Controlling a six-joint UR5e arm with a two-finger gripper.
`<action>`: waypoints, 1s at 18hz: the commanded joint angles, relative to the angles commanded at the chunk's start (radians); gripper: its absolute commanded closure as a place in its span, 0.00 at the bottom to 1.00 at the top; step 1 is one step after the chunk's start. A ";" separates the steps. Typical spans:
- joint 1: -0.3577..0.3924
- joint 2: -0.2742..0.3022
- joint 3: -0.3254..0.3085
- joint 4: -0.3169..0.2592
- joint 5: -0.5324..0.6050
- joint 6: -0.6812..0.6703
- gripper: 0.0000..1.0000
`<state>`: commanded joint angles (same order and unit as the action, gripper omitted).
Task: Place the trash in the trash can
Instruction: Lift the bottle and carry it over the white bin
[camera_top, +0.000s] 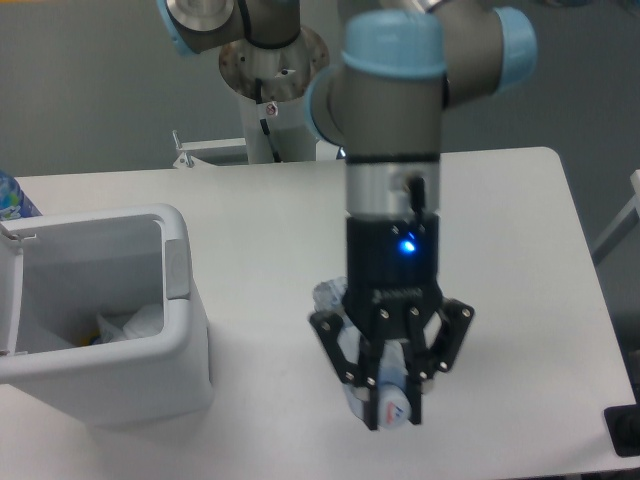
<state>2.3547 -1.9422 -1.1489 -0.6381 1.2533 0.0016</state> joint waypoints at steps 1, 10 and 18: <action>-0.011 0.012 -0.002 0.000 0.000 -0.002 0.67; -0.164 0.066 -0.023 0.000 0.000 -0.005 0.67; -0.290 0.063 -0.066 -0.002 -0.002 -0.005 0.67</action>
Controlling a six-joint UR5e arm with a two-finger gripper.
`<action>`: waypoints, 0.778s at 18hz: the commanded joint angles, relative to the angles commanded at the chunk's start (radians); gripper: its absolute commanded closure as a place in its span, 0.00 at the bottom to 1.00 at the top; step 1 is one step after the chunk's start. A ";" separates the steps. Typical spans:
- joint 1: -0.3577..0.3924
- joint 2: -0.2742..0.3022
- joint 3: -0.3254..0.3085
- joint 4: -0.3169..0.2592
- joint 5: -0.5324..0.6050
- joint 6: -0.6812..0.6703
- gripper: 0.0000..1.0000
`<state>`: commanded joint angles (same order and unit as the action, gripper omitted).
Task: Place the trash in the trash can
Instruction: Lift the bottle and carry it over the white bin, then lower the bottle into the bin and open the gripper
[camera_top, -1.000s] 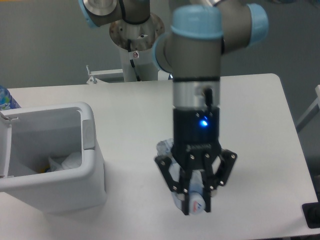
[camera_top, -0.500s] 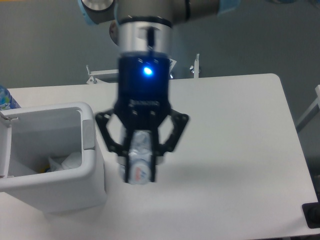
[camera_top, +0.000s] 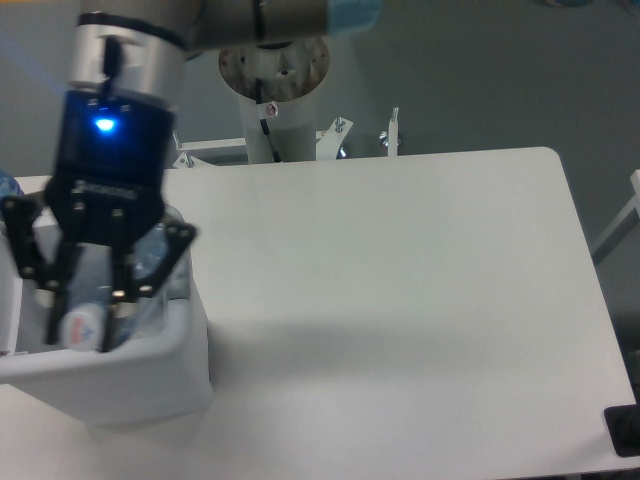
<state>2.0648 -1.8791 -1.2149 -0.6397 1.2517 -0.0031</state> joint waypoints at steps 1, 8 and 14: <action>-0.005 0.000 -0.006 0.000 0.002 -0.002 0.67; -0.031 -0.008 -0.051 0.000 -0.003 -0.002 0.65; -0.031 -0.018 -0.069 0.000 -0.005 0.002 0.63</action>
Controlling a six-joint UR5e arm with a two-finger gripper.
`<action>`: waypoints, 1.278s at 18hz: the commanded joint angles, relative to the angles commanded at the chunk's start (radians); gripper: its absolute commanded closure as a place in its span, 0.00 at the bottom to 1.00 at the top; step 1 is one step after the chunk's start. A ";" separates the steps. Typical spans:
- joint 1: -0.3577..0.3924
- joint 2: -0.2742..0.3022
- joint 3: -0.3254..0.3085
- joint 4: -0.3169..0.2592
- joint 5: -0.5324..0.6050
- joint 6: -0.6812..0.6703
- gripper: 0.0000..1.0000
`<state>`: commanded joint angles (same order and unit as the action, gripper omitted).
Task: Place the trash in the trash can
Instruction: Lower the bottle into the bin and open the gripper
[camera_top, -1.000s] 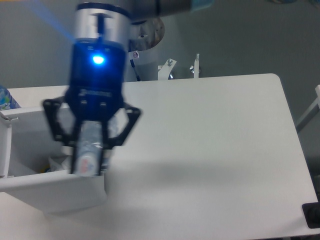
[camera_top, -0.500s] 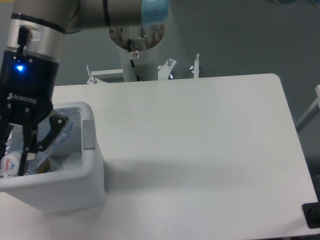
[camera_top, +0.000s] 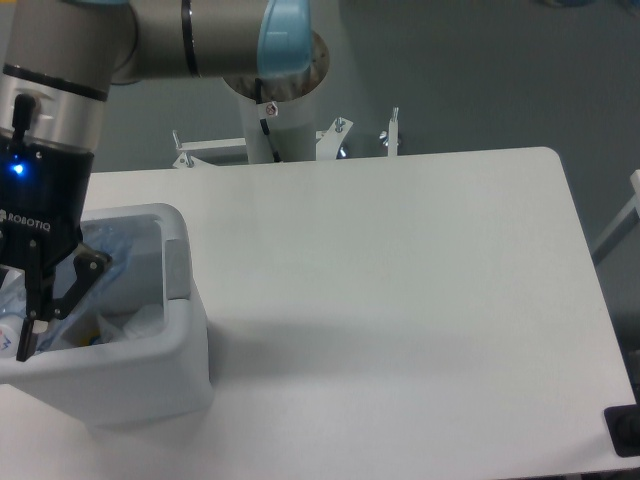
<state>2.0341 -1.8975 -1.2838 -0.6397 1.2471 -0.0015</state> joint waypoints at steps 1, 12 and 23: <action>0.000 0.002 -0.015 0.000 0.000 0.002 0.63; -0.002 0.005 -0.075 0.000 0.000 0.005 0.57; 0.002 0.011 -0.092 0.000 0.006 0.028 0.00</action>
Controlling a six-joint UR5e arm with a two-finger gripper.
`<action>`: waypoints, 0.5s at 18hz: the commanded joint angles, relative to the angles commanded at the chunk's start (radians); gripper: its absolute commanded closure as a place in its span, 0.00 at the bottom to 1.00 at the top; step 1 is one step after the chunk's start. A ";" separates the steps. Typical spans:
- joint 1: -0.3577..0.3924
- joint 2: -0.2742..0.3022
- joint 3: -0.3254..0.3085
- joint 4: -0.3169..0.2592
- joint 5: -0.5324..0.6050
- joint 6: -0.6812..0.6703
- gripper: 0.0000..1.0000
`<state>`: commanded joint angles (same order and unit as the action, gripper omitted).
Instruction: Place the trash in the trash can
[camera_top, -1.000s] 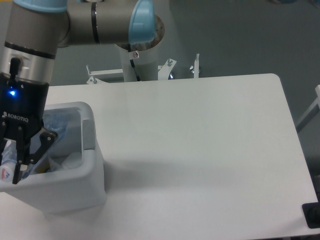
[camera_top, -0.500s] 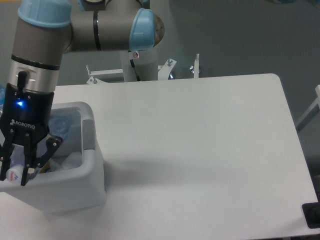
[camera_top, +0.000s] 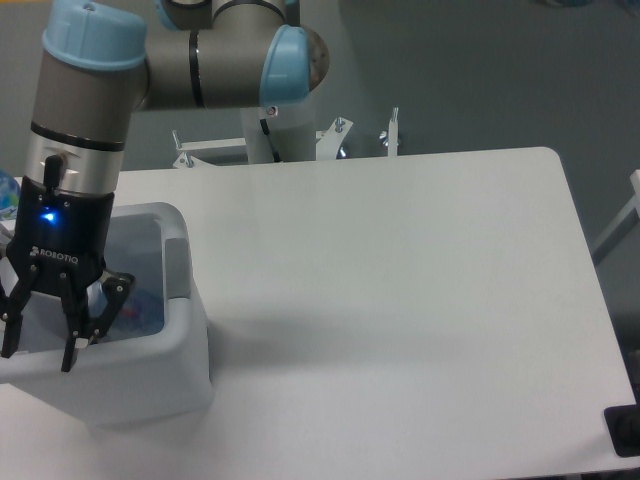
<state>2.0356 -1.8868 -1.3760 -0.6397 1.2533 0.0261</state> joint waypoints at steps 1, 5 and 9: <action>0.006 0.000 0.000 0.000 0.000 0.000 0.00; 0.061 0.002 0.002 0.000 0.027 0.000 0.00; 0.132 0.006 0.003 0.000 0.159 0.000 0.00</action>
<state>2.1674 -1.8806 -1.3729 -0.6397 1.4125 0.0261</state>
